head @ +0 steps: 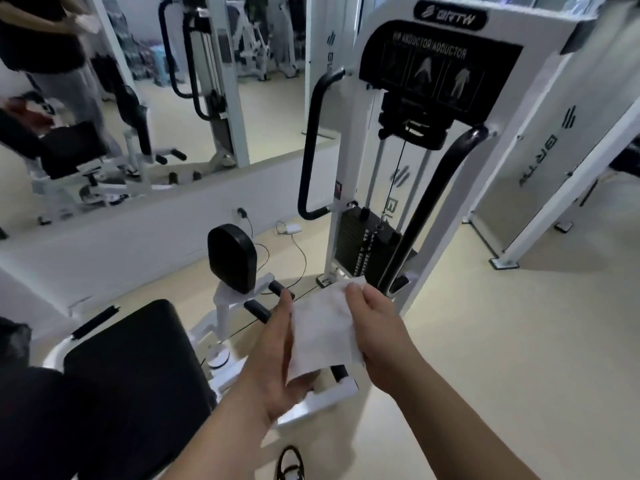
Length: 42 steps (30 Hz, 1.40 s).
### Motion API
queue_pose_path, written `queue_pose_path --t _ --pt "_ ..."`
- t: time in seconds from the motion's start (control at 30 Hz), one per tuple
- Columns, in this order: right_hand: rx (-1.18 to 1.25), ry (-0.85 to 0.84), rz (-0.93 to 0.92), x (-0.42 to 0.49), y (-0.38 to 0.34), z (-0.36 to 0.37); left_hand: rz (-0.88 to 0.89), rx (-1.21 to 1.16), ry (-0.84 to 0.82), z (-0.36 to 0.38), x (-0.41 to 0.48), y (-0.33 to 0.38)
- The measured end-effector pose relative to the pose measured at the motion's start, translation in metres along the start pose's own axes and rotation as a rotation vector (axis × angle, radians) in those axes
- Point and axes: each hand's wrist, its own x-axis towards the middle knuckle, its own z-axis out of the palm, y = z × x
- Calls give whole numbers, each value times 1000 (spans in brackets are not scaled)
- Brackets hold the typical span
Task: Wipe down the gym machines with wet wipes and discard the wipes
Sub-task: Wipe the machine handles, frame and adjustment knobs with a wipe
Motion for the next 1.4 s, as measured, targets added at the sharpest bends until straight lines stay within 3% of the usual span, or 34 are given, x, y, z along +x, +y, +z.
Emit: queue_pose_path --t 0.17,0.27,0.4,0.67,0.87,1.13,1.4 --pt "-139 -45 -88 95 -61 -21 33 -163 -112 45 89 44" --pt "-204 19 -52 152 -80 -34 29 -175 -59 64 127 88" --pt "-249 -102 -54 232 -106 -33 -49 -119 -58 87 176 122" --pt "-426 -195 -65 391 -144 -26 396 -8 349 143 267 186" --pt "-525 -244 -9 453 -157 -10 472 63 538 166 303 212" --pt "-747 -271 -384 504 -232 -9 511 203 602 168 335 276" --pt "-1035 -158 -756 570 -277 -23 516 215 515 199 395 355"
